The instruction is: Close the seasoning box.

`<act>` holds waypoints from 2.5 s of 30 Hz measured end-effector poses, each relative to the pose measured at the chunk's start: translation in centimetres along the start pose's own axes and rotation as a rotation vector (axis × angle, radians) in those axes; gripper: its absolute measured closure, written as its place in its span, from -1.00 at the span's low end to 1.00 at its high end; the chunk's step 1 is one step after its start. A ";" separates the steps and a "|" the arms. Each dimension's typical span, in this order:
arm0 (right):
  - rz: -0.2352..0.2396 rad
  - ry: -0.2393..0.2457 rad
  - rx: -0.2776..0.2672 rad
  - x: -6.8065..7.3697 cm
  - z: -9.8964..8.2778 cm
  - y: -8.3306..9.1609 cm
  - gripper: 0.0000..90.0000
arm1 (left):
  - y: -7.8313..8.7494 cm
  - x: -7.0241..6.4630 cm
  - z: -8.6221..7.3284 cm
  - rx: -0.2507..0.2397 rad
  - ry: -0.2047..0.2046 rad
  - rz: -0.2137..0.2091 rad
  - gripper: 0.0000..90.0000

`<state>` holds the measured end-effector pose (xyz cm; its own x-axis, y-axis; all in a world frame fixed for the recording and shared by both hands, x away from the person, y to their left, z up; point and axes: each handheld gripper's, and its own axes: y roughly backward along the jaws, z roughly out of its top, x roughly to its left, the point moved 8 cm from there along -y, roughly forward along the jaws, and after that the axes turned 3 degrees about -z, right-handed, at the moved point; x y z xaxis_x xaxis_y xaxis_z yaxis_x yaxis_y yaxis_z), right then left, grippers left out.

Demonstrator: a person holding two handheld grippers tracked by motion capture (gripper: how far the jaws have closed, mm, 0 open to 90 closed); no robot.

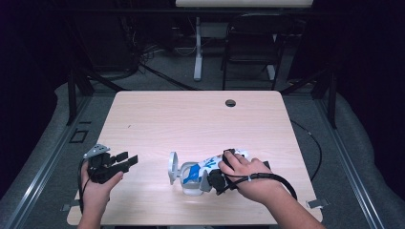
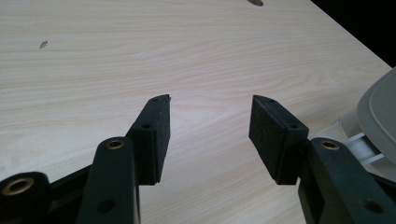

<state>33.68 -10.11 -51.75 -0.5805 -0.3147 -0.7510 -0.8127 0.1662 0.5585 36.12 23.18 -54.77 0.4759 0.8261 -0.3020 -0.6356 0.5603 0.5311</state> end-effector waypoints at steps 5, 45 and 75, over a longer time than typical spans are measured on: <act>0.001 -0.001 0.001 0.0 0.0 0.0 -0.01 | 0.0 0.0 0.0 0.000 0.001 0.000 0.08; 0.001 0.012 0.008 -0.1 0.0 0.1 0.00 | 0.0 0.1 0.0 -0.001 0.006 0.002 0.08; -0.004 0.020 0.013 -0.2 0.0 0.2 0.01 | 0.0 0.1 -0.1 0.001 0.007 0.000 0.08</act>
<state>33.65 -9.99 -51.46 -0.5762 -0.3340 -0.7460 -0.8156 0.1765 0.5510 36.16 23.28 -54.86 0.4715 0.8267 -0.3072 -0.6351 0.5599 0.5321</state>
